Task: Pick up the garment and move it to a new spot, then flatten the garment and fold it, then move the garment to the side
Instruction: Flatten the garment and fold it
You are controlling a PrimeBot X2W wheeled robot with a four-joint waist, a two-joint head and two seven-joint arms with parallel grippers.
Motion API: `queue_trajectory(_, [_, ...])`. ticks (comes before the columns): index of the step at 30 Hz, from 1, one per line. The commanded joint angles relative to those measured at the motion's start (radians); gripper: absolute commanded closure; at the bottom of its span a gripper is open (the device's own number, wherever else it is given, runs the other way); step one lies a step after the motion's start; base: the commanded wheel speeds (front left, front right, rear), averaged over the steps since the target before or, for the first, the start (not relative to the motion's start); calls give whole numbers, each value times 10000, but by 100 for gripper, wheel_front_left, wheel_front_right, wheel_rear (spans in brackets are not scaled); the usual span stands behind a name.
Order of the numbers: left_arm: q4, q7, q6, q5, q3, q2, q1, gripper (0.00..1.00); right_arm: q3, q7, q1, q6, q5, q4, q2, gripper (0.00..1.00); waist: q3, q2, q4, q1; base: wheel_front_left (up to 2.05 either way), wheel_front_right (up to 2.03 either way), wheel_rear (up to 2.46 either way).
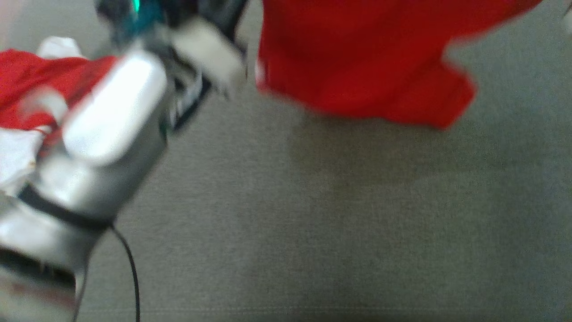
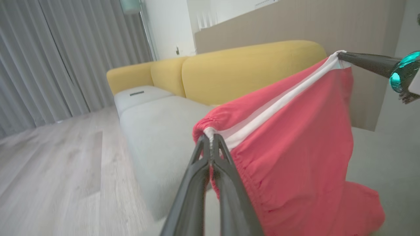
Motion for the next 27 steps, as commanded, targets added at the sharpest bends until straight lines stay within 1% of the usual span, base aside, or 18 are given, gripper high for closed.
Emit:
queue_trajectory(1, [-52, 10, -21, 133, 572, 205, -875, 100, -45, 47, -608, 75, -106, -418, -193, 100, 900, 0, -644, 0, 0, 0, 0])
queue_trajectory(5, [1131, -336, -231, 661, 777, -318, -3339, 100, -354, 96, -2453, 75, -553, -742, -357, 100, 1840, 0, -1179, 0, 0, 0, 0])
queue_trajectory(8, [2062, -769, -204, 1057, 961, -779, -4856, 100, -647, -104, -3691, 75, -904, -780, -350, 100, 2322, 0, -1461, 0, 0, 0, 0])
queue_trajectory(11, [2677, -977, -120, 1345, 1204, -1229, -5763, 100, -797, -282, -4552, 75, -1174, -793, -306, 100, 2569, 0, -1609, 0, 0, 0, 0])
queue_trajectory(13, [2534, -998, -106, 1531, 1522, -1424, -6014, 100, -823, -315, -4911, 75, -1255, -850, -328, 100, 2671, 0, -1629, 0, 0, 0, 0])
queue_trajectory(16, [2000, -1003, -339, 1879, 1875, -1523, -5469, 100, -880, -337, -4797, 75, -1176, -925, -231, 100, 2687, 0, -1633, 0, 0, 0, 0])
queue_trajectory(19, [1458, -1005, -494, 2308, 2132, -1505, -4307, 100, -1040, -362, -3909, 75, -972, -1076, -36, 100, 2595, 0, -1622, 0, 0, 0, 0])
queue_trajectory(21, [1006, -1005, -589, 2599, 2229, -1508, -3361, 100, -1293, -402, -3011, 75, -838, -1320, 126, 100, 2488, 0, -1584, 0, 0, 0, 0])
queue_trajectory(22, [498, -1006, -713, 2918, 2226, -1489, -2267, 100, -1570, -436, -1945, 75, -717, -1695, 308, 100, 2294, 0, -1505, 0, 0, 0, 0])
queue_trajectory(23, [236, -1006, -715, 3045, 2278, -1464, -1650, 100, -1649, -443, -1336, 75, -698, -1933, 411, 100, 2145, 0, -1473, 0, 0, 0, 0])
queue_trajectory(24, [236, -1006, -715, 3045, 2278, -1464, -1650, 100, -1649, -443, -1336, 75, -698, -1933, 411, 100, 2145, 0, -1473, 0, 0, 0, 0])
queue_trajectory(27, [-578, -1006, -691, 3314, 2484, -1443, 355, 100, -2133, -404, 627, 75, -684, -2832, 727, 100, 1589, 0, -1324, 0, 0, 0, 0])
